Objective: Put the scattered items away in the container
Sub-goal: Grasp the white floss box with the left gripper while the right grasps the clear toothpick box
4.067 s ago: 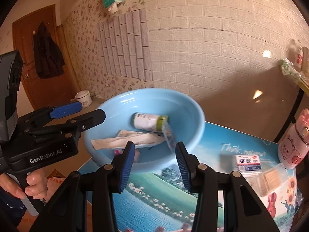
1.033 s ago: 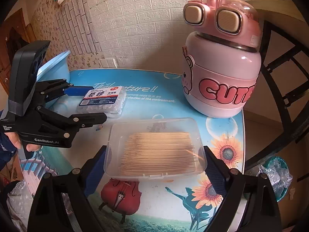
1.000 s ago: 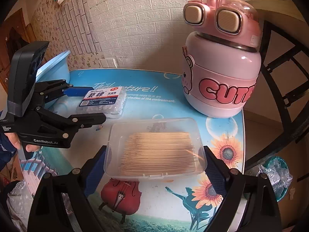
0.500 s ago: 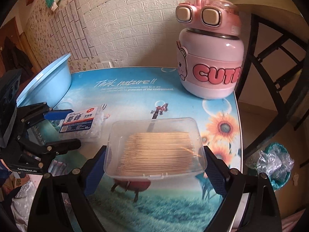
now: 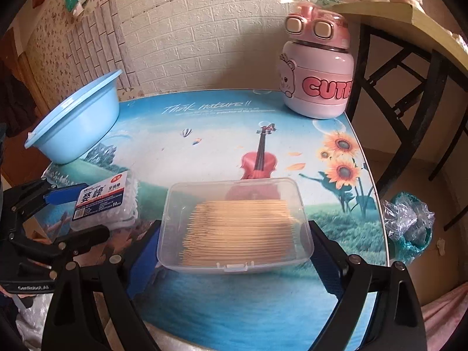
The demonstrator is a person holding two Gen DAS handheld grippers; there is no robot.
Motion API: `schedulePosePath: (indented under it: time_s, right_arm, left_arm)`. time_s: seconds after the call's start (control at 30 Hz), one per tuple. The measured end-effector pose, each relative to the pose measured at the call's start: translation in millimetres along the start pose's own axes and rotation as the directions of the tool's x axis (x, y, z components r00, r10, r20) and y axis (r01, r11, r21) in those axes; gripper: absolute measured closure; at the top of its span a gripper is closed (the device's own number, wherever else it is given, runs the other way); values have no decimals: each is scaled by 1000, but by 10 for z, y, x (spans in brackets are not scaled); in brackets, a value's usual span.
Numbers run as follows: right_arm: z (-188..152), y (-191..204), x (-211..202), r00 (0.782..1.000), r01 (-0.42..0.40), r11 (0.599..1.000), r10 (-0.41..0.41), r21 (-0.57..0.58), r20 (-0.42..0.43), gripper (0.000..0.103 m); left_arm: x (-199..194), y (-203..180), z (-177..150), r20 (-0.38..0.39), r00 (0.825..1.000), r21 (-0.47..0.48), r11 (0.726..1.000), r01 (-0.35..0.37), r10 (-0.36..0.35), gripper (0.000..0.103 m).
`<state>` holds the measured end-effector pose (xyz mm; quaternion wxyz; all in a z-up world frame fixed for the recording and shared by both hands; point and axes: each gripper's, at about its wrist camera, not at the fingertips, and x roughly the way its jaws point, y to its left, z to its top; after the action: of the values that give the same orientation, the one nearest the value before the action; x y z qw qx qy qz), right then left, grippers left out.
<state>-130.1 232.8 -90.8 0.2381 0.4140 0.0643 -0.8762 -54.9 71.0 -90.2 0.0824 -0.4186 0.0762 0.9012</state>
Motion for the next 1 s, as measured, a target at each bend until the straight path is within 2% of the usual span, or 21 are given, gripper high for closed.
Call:
schedulePosePath:
  time_s: [0.17, 0.4, 0.53, 0.7, 0.8, 1.0]
  right_arm:
    - [-3, 37, -4, 1000, 12, 1000, -12, 0, -14, 9]
    - [20, -15, 71, 1000, -8, 1000, 8, 1, -23, 9]
    - [23, -25, 104, 1000, -9, 1000, 9, 0, -25, 9]
    - [34, -22, 149, 1000, -1, 1000, 1, 2, -16, 9]
    - [27, -32, 143, 1000, 5, 1000, -5, 11, -1, 10]
    - [18, -43, 103, 1000, 7, 999, -7, 35, 14, 10]
  left_arm:
    - [26, 66, 18, 3, 1000, 13, 1000, 13, -13, 38]
    - [83, 56, 107, 36, 999, 125, 992, 10, -15, 37]
    - [127, 79, 164, 43, 998, 149, 988, 39, -46, 36]
    - [219, 86, 190, 43, 997, 135, 989, 58, -65, 37]
    - [219, 97, 153, 62, 994, 109, 990, 86, -93, 46]
    - [162, 102, 122, 95, 991, 106, 991, 81, -91, 47]
